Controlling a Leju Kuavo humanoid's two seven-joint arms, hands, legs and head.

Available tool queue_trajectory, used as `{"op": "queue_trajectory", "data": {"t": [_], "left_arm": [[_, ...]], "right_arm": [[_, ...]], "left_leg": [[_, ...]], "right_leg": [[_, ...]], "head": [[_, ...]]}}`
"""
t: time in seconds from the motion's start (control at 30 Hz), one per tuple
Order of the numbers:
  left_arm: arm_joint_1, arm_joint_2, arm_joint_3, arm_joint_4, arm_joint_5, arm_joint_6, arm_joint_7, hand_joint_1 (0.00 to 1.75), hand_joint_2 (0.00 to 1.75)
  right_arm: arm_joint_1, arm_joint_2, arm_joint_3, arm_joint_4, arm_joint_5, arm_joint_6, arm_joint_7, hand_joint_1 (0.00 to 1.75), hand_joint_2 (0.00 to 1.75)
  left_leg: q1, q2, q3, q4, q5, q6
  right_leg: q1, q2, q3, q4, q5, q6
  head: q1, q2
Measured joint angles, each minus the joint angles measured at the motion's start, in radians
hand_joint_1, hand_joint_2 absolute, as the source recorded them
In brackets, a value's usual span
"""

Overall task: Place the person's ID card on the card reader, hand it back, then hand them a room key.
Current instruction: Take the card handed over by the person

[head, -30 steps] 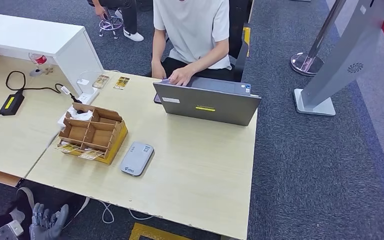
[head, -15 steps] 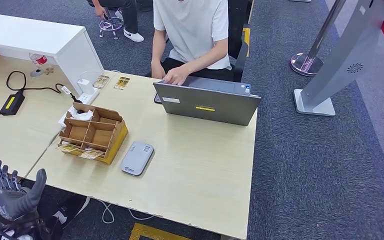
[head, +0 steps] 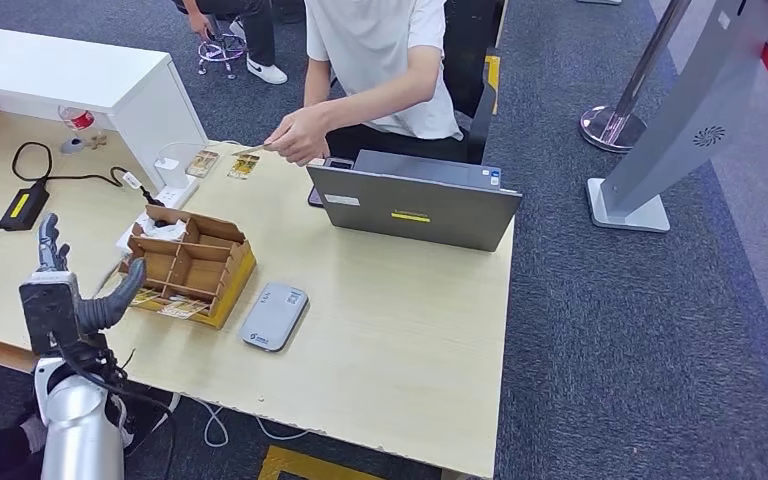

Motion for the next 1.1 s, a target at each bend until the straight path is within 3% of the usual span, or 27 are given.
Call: {"op": "queue_trajectory", "data": {"t": [0.47,0.6,1.1], "left_arm": [[-0.228,0.104,-0.184,0.151,-0.375,0.109,0.139,0.0,1.75],[-0.3,0.138,-0.241,0.202,-0.487,0.138,0.183,1.75,1.75],[-0.568,0.256,-0.448,0.417,-0.854,0.206,0.336,1.75,1.75]], "right_arm": [[-0.01,0.006,0.0,0.008,0.06,0.0,0.01,0.0,0.0],[-0.014,0.006,0.0,0.01,0.076,0.001,0.013,0.0,0.0],[-0.02,0.007,-0.018,0.021,0.118,0.009,0.029,0.0,0.0]], "left_leg": [[0.0,0.001,-0.001,0.0,0.002,-0.001],[0.0,0.001,-0.001,0.0,0.003,-0.001],[0.0,0.001,-0.003,0.0,0.004,-0.001]], "right_leg": [[0.0,0.001,-0.001,0.001,0.002,-0.001],[0.0,0.001,-0.002,0.001,0.002,0.0],[0.0,0.002,-0.003,0.001,0.004,0.0]], "head": [[0.0,0.0],[0.0,0.0],[0.0,0.0]]}}
